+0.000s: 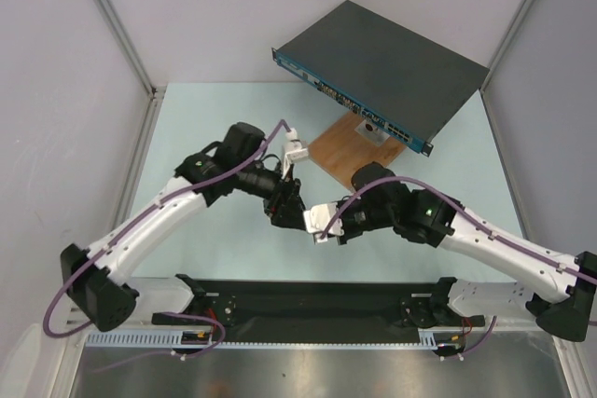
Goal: Insert the plug into the switch port
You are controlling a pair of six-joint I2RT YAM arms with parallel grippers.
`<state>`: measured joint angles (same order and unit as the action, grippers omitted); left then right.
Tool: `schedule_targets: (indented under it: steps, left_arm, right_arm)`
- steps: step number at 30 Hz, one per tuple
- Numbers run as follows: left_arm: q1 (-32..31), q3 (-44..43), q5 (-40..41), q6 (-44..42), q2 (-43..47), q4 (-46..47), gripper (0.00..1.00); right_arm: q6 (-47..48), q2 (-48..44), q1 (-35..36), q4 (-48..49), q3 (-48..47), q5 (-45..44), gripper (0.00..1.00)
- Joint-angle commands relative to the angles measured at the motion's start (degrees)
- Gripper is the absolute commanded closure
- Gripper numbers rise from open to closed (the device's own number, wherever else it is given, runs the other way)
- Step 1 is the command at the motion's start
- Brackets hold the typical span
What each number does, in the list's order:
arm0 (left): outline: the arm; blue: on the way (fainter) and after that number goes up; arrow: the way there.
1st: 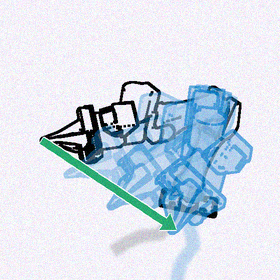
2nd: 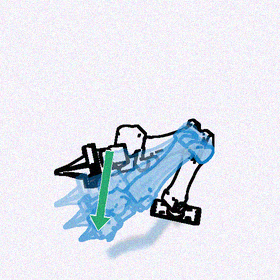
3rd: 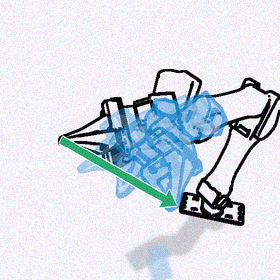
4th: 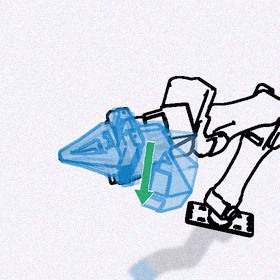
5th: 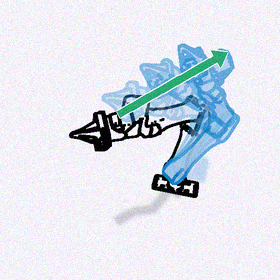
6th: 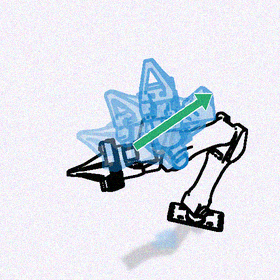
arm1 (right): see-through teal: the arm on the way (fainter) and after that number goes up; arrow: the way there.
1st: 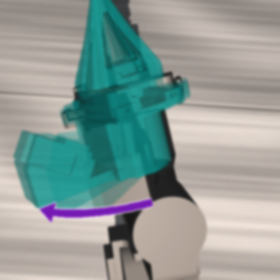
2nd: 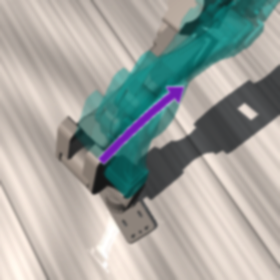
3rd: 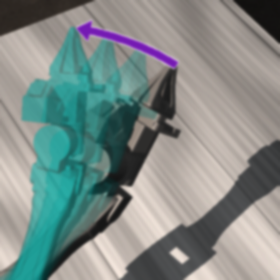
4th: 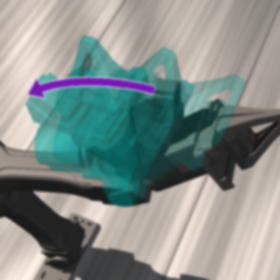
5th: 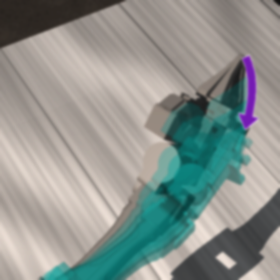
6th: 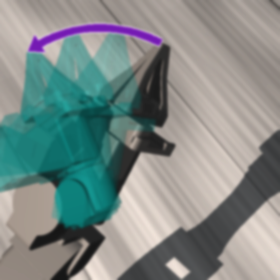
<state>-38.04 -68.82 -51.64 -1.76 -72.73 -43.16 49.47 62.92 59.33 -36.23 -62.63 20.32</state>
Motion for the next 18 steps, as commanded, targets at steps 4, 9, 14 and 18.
schedule_targets:
  steps: [4, 9, 14, 18]
  left_arm:
    - [3.8, -0.9, 15.9, -4.4, 15.8, 15.1, 0.16]
    - [3.4, -0.5, 21.6, -12.5, 17.4, 13.9, 0.27]
    - [-3.7, -0.1, 31.0, -32.1, 17.3, 10.6, 0.30]
    - [-9.1, 2.4, 33.7, -43.2, 18.9, 9.0, 0.31]
  right_arm:
    - [-13.7, 4.0, -14.1, -4.5, -8.2, 14.0, 1.00]
    - [-24.0, 10.8, -20.6, -12.2, -15.8, 28.4, 1.00]
    - [-38.6, 15.5, -27.9, -8.2, -14.3, 44.7, 1.00]
    - [-48.7, 15.5, -28.7, -2.6, -12.5, 50.0, 1.00]
